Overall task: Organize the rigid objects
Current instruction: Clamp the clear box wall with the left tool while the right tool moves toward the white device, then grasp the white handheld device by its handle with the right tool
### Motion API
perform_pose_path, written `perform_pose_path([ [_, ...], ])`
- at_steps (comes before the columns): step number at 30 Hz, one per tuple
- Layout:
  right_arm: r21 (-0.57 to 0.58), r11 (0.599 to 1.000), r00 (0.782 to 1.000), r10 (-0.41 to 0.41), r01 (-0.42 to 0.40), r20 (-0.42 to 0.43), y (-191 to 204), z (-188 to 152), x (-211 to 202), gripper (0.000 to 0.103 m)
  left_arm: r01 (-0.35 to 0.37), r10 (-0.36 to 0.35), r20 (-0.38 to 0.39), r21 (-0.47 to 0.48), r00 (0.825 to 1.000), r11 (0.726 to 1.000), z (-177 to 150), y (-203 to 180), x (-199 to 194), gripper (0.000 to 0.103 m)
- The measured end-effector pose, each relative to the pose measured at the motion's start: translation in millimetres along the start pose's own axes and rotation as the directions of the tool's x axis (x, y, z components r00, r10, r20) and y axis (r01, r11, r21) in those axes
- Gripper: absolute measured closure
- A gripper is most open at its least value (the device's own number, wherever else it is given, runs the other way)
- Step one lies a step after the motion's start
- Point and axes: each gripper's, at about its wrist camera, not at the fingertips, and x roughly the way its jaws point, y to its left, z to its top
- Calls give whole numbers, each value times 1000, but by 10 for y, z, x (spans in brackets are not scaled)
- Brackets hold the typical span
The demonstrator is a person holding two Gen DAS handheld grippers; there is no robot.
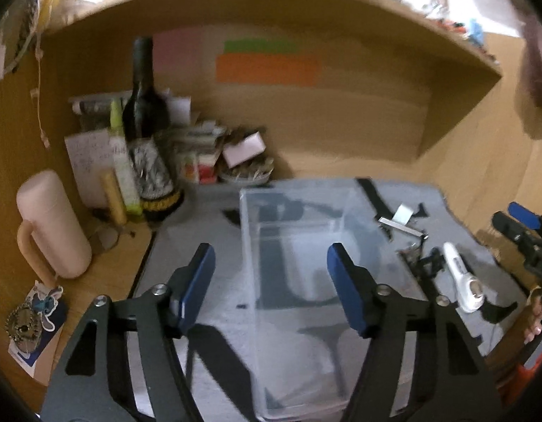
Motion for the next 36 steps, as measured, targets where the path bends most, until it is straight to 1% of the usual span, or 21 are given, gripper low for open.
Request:
perform_pose_path([
  [1, 1, 1000, 1000, -12, 12, -18, -20, -5, 36, 23, 0, 0, -33, -13, 999, 1000, 1, 61, 70, 41],
  [2, 0, 1000, 999, -18, 18, -28, -39, -8, 60, 27, 2, -3, -55, -19, 998, 1000, 1, 96, 120, 43],
  [3, -1, 1000, 999, -23, 23, -41, -57, -11, 90, 31, 8, -10, -83, -24, 996, 1000, -3, 133, 177, 48],
  [4, -1, 1000, 998, -29, 29, -55, -75, -18, 115, 32, 13, -16, -112, -24, 994, 1000, -8, 163, 239, 51],
  [5, 4, 999, 997, -37, 38, -75, -104, -31, 153, 35, 14, -17, -136, -22, 991, 1000, -15, 185, 295, 52],
  [7, 12, 999, 994, -43, 44, -103, -145, -55, 209, 37, 22, -26, -183, -26, 983, 999, -34, 233, 404, 58],
  [8, 18, 998, 991, -50, 53, -121, -172, -75, 242, 38, 29, -35, -206, -33, 978, 999, -45, 250, 446, 59],
  [11, 28, 997, 985, -70, 75, -161, -237, -140, 319, 42, 63, -81, -276, -70, 958, 996, -87, 317, 558, 65],
  [13, 35, 995, 979, -82, 90, -186, -275, -178, 365, 43, 77, -101, -307, -91, 946, 993, -104, 355, 611, 71],
  [17, 53, 991, 967, -109, 124, -229, -353, -260, 447, 45, 90, -121, -342, -107, 932, 990, -121, 376, 675, 74],
  [18, 60, 990, 964, -113, 131, -239, -374, -281, 464, 45, 100, -135, -354, -115, 925, 988, -128, 382, 695, 77],
  [20, 73, 987, 958, -118, 142, -263, -412, -321, 499, 46, 115, -157, -375, -132, 913, 985, -146, 381, 744, 79],
  [22, 89, 985, 947, -118, 151, -300, -460, -380, 556, 47, 128, -175, -390, -145, 904, 981, -164, 379, 774, 82],
  [23, 92, 984, 943, -117, 153, -312, -467, -400, 579, 47, 132, -180, -392, -146, 902, 980, -169, 368, 781, 84],
  [25, 101, 982, 928, -112, 157, -356, -491, -467, 635, 48, 142, -185, -390, -137, 902, 980, -177, 342, 772, 88],
  [30, 123, 979, 900, -97, 163, -425, -511, -626, 701, 48, 128, -155, -374, -96, 914, 987, -183, 299, 751, 90],
  [32, 147, 977, 898, -75, 153, -433, -514, -671, 695, 48, 126, -151, -373, -91, 916, 988, -180, 298, 754, 90],
  [36, 164, 975, 891, -62, 150, -450, -495, -677, 723, 48, 125, -147, -369, -84, 918, 989, -183, 293, 753, 90],
])
